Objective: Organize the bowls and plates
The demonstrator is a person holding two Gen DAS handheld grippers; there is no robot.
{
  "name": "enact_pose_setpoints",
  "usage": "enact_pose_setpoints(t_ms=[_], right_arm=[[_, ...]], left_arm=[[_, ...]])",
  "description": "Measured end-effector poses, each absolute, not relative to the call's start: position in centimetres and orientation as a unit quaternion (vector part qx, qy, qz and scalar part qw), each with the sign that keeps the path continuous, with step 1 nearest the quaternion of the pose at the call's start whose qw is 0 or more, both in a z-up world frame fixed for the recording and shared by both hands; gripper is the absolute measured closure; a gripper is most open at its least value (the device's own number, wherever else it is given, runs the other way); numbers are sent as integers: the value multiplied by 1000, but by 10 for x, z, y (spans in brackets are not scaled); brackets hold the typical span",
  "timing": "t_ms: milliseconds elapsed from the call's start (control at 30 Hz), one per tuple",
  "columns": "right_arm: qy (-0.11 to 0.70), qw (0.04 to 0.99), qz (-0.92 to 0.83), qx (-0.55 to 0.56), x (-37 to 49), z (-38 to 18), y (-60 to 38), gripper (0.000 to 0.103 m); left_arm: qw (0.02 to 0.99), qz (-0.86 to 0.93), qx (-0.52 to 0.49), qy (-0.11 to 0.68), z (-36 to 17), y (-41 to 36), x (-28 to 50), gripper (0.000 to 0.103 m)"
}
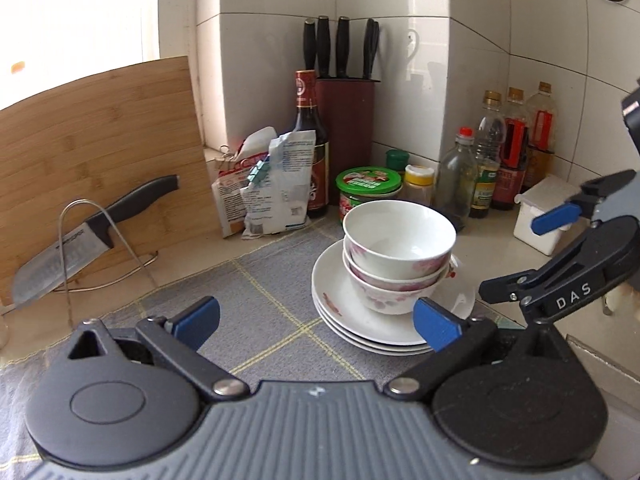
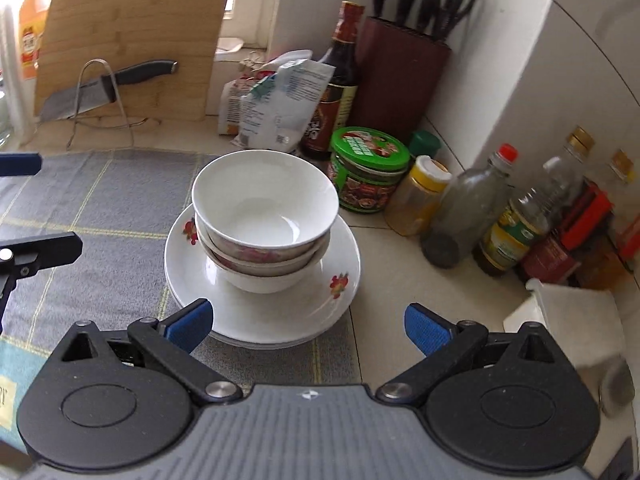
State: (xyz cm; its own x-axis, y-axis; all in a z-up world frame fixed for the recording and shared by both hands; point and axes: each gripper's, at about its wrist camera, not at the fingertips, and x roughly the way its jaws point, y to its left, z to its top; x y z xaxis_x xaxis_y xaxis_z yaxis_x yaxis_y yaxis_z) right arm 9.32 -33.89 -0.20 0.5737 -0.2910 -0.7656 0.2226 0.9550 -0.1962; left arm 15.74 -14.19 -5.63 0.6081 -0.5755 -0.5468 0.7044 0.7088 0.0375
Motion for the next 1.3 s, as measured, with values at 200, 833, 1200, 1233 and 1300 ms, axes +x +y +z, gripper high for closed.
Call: enact_pose_setpoints(t_ms=[200, 833, 1200, 1233, 1300], right_arm=[[411, 889, -199, 21, 61, 8, -308, 0], [371, 897, -240, 33, 32, 31, -277, 0], [366, 900, -233, 37, 29, 34, -275, 0], [365, 901, -232, 37, 29, 34, -275, 0], [364, 901, -232, 36, 29, 35, -275, 0]], left_arm=[[890, -335, 106, 290, -44, -128, 144, 1], [898, -306, 114, 294, -34, -117, 127, 1], [900, -297, 113, 297, -33, -116, 127, 1], [900, -297, 113, 297, -33, -116, 127, 1], [900, -297, 112, 299, -32, -116, 127, 1]])
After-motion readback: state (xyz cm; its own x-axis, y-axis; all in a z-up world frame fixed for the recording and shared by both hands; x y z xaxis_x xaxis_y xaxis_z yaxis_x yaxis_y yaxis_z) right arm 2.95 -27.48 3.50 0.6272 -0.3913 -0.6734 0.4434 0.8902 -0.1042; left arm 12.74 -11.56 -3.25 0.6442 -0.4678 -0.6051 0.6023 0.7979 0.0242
